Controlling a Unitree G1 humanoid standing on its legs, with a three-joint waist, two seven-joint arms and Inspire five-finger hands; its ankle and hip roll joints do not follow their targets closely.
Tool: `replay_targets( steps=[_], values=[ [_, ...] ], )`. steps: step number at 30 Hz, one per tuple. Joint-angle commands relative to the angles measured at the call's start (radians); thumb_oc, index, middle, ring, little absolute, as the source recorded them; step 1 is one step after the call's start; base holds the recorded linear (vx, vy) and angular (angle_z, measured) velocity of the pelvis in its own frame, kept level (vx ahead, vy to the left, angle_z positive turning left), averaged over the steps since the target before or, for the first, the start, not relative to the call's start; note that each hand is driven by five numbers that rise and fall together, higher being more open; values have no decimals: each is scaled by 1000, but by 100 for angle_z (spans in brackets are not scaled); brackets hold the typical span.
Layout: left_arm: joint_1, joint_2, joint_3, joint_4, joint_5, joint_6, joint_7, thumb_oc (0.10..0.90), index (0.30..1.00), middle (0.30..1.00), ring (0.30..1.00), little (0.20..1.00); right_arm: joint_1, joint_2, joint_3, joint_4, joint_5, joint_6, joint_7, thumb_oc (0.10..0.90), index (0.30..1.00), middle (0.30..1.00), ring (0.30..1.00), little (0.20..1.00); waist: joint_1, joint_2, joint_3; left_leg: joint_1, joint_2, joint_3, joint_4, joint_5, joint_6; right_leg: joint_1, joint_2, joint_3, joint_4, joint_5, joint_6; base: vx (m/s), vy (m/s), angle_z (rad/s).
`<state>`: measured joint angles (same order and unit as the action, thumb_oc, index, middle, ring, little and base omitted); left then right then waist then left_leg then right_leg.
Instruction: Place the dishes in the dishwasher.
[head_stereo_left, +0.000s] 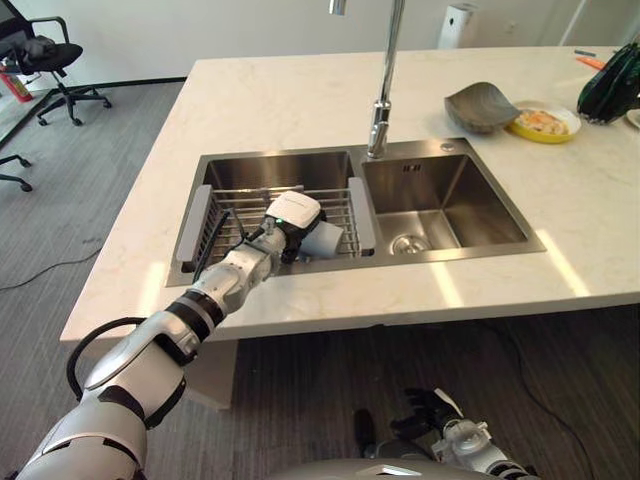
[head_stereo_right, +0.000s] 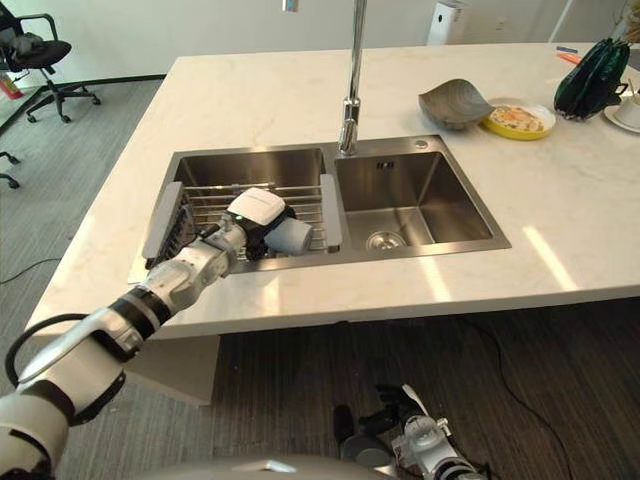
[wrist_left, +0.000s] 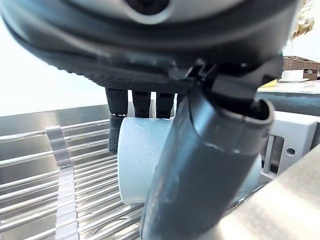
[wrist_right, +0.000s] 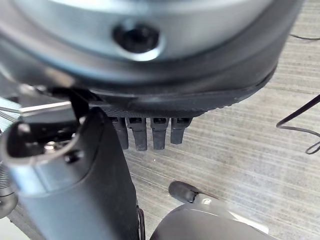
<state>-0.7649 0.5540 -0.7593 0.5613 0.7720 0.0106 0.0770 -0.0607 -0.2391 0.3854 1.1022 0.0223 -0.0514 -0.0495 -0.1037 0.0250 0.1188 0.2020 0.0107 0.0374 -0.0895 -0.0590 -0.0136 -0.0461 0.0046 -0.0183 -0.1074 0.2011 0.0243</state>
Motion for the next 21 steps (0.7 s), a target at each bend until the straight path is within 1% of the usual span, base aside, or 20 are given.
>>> replay_targets(
  steps=[1,2,4,5,6,10,12,13,15,16,17,18,20,21],
  values=[
    [-146,47,129,-24,-65,16,197,400,300,300,300,300,39,-21,57,-17,-6,-22,0,800,900,900,900,900,4,-10,-21,-54,10,-40,2,25,-48,153,-39,-14,20,-201,95,7,-3,6],
    [-141,53,159,-37,-100,20,225,400,300,300,300,300,38,-21,60,-17,-6,-23,-2,800,900,900,900,900,5,-11,-22,-55,10,-42,2,25,-48,154,-40,-16,20,-201,95,11,-8,4],
    [-110,58,258,-113,-200,7,306,400,300,300,300,300,42,-12,63,-22,-10,-23,-3,800,900,900,900,900,11,-15,-26,-56,10,-46,2,27,-50,153,-40,-22,20,-201,94,20,-16,3],
    [-67,45,351,-175,-285,-6,380,400,300,300,300,300,47,-5,67,-21,-17,-23,-5,800,900,900,900,900,16,-19,-28,-57,11,-50,2,27,-50,154,-40,-26,20,-201,92,0,0,0],
    [-67,45,351,-175,-285,-6,380,400,300,300,300,300,47,-5,67,-21,-17,-23,-5,800,900,900,900,900,16,-19,-28,-57,11,-50,2,27,-50,154,-40,-26,20,-201,92,12,-15,6],
    [32,-44,547,-364,-533,-88,502,400,300,300,300,300,53,2,55,-23,-24,-20,-27,800,900,900,900,900,29,-27,-34,-65,12,-65,2,30,-53,152,-41,-39,20,-203,87,14,-15,10],
    [89,-85,611,-433,-659,-120,505,400,300,300,300,300,57,-1,42,-28,-26,-16,-45,800,900,900,900,900,36,-27,-34,-70,11,-72,2,32,-53,151,-43,-44,20,-203,86,11,-13,9],
    [131,-110,647,-491,-797,-176,462,400,300,300,300,300,59,-5,32,-28,-22,-13,-49,800,900,900,900,900,41,-25,-36,-72,10,-76,2,33,-53,151,-43,-48,20,-203,85,9,-6,6],
    [131,-110,647,-491,-797,-176,462,400,300,300,300,300,59,-5,32,-28,-22,-13,-49,800,900,900,900,900,40,-25,-36,-72,10,-76,2,33,-53,151,-43,-48,20,-203,85,4,-6,12],
    [195,-143,688,-569,-946,-229,430,400,300,300,300,300,60,-6,18,-30,-20,-5,-55,800,900,900,900,900,51,-24,-35,-73,9,-82,2,34,-51,151,-45,-51,20,-203,83,3,-11,16],
    [195,-143,688,-569,-946,-229,430,400,300,300,300,300,60,-6,18,-30,-20,-5,-55,800,900,900,900,900,51,-24,-35,-73,9,-82,2,34,-51,151,-45,-51,20,-203,83,-3,-46,10],
    [370,-177,760,-735,-1021,-266,387,400,300,300,300,300,48,-1,-3,-24,-8,2,-45,800,900,900,900,900,92,-31,-24,-80,9,-99,2,49,-51,146,-48,-63,20,-200,76,14,-36,1],
    [382,-180,764,-747,-1021,-259,385,400,300,300,300,300,52,-3,1,-25,-7,2,-45,800,900,900,900,900,88,-29,-27,-75,10,-101,2,42,-51,151,-47,-65,20,-206,76,-3,-36,-2],
    [564,-158,864,-851,-1007,-285,374,400,300,300,300,300,14,-3,17,-47,-18,2,-23,800,900,900,900,900,154,-38,0,-97,10,-124,30,53,-57,150,-56,-82,20,-203,71,-37,-69,14]
  ],
)
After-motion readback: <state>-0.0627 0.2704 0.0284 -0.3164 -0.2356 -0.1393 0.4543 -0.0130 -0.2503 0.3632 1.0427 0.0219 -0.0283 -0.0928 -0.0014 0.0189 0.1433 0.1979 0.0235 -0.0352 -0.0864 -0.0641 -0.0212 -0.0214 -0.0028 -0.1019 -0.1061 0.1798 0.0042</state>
